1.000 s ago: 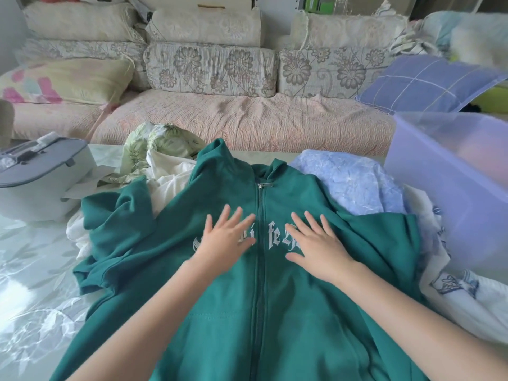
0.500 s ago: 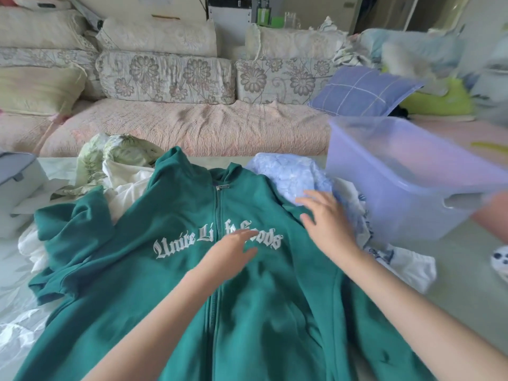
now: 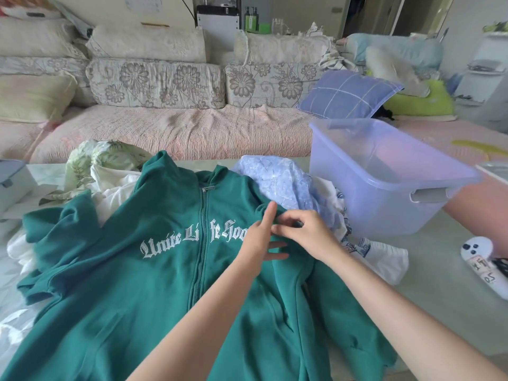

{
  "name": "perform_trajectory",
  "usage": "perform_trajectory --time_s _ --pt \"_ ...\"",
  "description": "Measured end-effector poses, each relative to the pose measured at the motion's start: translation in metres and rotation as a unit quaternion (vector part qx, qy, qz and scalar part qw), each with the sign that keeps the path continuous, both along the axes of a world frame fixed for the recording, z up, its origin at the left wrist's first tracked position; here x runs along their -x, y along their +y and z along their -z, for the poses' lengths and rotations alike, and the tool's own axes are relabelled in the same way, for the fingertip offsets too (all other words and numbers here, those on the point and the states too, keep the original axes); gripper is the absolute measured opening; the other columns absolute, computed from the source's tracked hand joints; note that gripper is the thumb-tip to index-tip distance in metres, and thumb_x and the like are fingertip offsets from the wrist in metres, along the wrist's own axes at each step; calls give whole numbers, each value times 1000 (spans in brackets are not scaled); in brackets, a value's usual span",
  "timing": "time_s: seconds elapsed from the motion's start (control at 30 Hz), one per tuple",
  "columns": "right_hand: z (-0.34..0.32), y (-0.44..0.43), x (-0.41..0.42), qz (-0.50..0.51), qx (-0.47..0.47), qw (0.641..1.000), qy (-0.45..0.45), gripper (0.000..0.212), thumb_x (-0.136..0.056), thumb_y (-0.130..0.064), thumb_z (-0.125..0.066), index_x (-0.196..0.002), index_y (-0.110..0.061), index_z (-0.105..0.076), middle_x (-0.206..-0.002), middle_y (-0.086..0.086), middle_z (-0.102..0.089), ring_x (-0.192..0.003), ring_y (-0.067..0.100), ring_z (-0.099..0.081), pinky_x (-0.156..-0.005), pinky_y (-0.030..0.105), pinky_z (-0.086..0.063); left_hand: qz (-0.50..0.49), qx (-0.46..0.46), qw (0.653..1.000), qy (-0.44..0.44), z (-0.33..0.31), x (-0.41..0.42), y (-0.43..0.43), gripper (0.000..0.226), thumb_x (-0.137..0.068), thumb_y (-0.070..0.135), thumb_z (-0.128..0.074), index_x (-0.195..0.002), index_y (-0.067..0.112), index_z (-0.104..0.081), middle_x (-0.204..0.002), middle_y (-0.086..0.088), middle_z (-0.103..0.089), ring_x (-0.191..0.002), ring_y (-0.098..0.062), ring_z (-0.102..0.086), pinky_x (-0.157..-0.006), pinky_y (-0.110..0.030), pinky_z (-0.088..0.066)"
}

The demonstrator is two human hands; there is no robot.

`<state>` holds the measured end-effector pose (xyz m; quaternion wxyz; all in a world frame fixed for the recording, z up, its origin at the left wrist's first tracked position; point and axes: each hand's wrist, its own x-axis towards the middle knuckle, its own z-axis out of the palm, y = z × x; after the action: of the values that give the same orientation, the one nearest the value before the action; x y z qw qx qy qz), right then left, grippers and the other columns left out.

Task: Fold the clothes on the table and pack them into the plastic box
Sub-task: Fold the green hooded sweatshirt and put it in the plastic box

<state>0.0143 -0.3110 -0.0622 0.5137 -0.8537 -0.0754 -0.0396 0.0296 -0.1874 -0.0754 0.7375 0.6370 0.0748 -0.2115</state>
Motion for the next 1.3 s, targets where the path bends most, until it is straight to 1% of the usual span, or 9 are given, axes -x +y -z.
perform_trajectory --time_s 0.23,0.4,0.5,0.67,0.77,0.93,1.07,1.2,1.3 --pt "11 -22 -11 105 -59 989 87 21 -88 -31 -65 -103 -17 -69 -103 -5 -68 -99 9 -60 -85 20 -44 -66 -12 997 -33 8 -5 3 17 -87 6 -52 -99 15 -59 -86 -3 -59 -75 -14 -56 -63 -27 -50" --pt "16 -34 -20 109 51 959 258 97 -51 -94 -45 -109 -20 -67 -104 1 -69 -94 21 -66 -92 37 -52 -13 123 991 -45 1 -5 18 31 -83 -4 -35 -92 13 -59 -80 -6 -57 -71 -18 -50 -62 -28 -42" --pt "14 -38 -22 71 84 951 289 97 -56 -92 -46 -115 -18 -67 -112 2 -68 -99 21 -65 -94 36 -51 10 218 975 -42 2 -2 32 39 -82 -6 -28 -101 9 -58 -95 -13 -59 -86 -24 -53 -74 -35 -44" --pt "13 -37 -17 -17 -218 887 407 71 -68 -62 -71 -118 -13 -66 -118 11 -67 -112 29 -62 -99 42 -48 65 247 966 -30 6 4 38 45 -83 -3 -27 -116 8 -55 -110 -16 -60 -101 -30 -55 -90 -48 -46" --pt "-4 -37 -14 2 -254 888 384 54 -71 -40 -74 -115 -10 -67 -111 13 -69 -103 29 -66 -91 38 -52 73 251 965 -28 5 6 35 44 -84 -4 -27 -114 9 -56 -108 -14 -62 -100 -30 -57 -96 -53 -43" --pt "-39 -58 -22 227 -114 967 -1 22 -75 0 -71 -84 -19 -66 -88 4 -67 -79 21 -60 -79 31 -48 124 11 988 -95 4 11 20 40 -89 -4 -35 -111 22 -56 -112 1 -59 -98 -14 -53 -96 -36 -45" --pt "-50 -77 -16 302 305 874 -229 14 -82 -8 -65 -88 -21 -63 -92 -2 -60 -90 23 -52 -70 34 -39 126 -263 914 -280 16 5 2 53 -94 10 -48 -143 25 -35 -150 0 -32 -129 -15 -36 -101 -15 -28" --pt "-25 -82 -20 192 488 851 30 27 -86 -7 -61 -111 -18 -62 -119 5 -50 -117 27 -45 -85 34 -41 191 -466 807 -308 29 -10 -1 56 -98 33 -44 -149 38 -20 -160 6 0 -147 -17 4 -117 -48 -1" --pt "-20 -83 -20 196 429 878 78 32 -89 -27 -63 -119 -16 -59 -125 5 -54 -113 27 -53 -83 33 -42 182 -502 782 -321 31 -21 0 45 -98 34 -43 -143 32 -37 -152 -1 -33 -142 -22 -24 -115 -49 -10"
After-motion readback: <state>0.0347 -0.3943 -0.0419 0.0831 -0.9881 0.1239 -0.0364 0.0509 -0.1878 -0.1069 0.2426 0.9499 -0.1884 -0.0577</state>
